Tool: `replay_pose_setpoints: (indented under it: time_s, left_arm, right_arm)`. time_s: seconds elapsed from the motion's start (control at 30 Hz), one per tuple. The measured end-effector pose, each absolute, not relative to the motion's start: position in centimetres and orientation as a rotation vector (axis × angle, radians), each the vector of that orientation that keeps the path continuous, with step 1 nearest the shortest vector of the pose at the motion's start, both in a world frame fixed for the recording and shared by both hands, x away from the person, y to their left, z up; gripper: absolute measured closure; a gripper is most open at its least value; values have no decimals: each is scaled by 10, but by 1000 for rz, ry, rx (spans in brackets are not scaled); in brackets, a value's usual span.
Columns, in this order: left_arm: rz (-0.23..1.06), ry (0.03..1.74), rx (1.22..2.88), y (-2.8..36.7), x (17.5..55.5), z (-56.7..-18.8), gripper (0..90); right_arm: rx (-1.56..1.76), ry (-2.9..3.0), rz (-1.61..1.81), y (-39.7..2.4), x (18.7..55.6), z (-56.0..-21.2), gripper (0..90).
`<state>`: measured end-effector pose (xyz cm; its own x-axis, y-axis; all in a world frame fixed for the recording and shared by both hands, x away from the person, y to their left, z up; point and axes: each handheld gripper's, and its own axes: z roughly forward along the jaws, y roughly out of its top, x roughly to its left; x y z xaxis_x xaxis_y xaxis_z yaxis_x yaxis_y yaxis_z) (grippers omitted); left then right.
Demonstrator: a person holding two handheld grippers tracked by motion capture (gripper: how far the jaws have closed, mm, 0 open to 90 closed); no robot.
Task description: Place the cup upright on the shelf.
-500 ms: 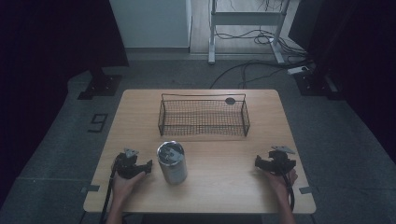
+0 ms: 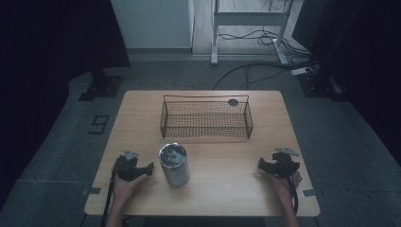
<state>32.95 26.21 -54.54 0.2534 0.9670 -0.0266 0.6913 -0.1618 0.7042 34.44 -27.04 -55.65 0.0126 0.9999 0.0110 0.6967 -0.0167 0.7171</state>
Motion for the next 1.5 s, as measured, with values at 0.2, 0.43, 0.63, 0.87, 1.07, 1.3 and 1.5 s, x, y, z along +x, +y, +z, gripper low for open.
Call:
replay_pose_setpoints:
  time_s: [0.2, 0.43, 0.63, 0.87, 1.07, 1.3, 1.5]
  left_arm:
    - [620, 1486, 1881, 266, 325, -538, 125]
    - [629, 1437, 1824, 269, 314, -523, 121]
    - [598, 1356, 1833, 261, 306, -512, 101]
    - [567, 1295, 1840, 254, 296, -502, 84]
    - [548, 1247, 1855, 248, 290, -496, 65]
    - [536, 1206, 1858, 243, 284, -489, 56]
    - [517, 1163, 1871, 236, 279, -483, 45]
  right_arm:
    - [1767, 1737, 746, -270, 344, -557, 5]
    - [1768, 1736, 745, -271, 344, -557, 5]
    - [1773, 1731, 743, -272, 343, -556, 10]
    - [1772, 1731, 742, -273, 343, -556, 10]
    - [1771, 1730, 741, -273, 343, -556, 11]
    - [1772, 1728, 741, -273, 343, -556, 13]
    - [1772, 1727, 742, -273, 343, -556, 14]
